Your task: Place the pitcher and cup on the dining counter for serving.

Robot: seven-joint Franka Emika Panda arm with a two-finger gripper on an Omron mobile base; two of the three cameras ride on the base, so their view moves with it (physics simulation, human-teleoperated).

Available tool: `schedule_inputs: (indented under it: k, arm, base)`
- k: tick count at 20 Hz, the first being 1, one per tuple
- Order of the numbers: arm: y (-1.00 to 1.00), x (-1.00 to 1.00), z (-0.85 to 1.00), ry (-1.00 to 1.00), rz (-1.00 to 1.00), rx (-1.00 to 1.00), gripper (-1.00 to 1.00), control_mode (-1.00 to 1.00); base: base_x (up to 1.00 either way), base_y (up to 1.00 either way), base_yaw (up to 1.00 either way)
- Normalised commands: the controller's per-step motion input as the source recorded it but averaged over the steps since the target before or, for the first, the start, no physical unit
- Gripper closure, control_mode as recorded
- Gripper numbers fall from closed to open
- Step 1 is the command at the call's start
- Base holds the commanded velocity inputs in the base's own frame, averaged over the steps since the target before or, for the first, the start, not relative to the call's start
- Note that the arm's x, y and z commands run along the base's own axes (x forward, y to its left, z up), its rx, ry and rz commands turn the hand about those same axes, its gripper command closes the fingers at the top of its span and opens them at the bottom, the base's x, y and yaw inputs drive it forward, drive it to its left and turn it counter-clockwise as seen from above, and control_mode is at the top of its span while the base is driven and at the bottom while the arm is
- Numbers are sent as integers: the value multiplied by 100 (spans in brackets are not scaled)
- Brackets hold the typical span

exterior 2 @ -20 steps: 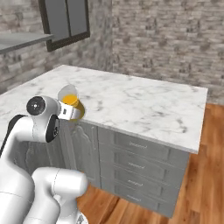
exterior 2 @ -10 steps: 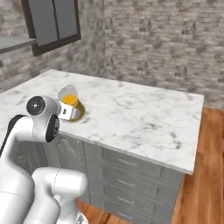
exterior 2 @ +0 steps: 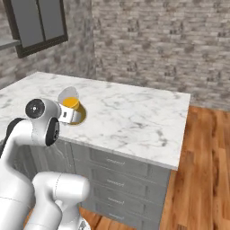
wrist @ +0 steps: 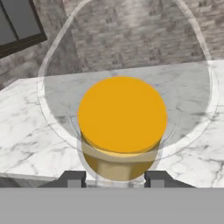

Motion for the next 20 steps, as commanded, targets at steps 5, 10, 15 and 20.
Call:
schedule_inputs:
  k: [5, 10, 15, 20]
  arm:
    - [0, 0, 0, 0, 0, 0, 100, 100]
    - [0, 0, 0, 0, 0, 0, 100, 100]
    - [0, 0, 0, 0, 0, 0, 100, 100]
    - [-9, 45, 0, 3, 1, 0, 100, -100]
  base:
    - [6, -47, -20]
    - [34, -23, -8]
    - [33, -17, 0]
    - [8, -3, 0]
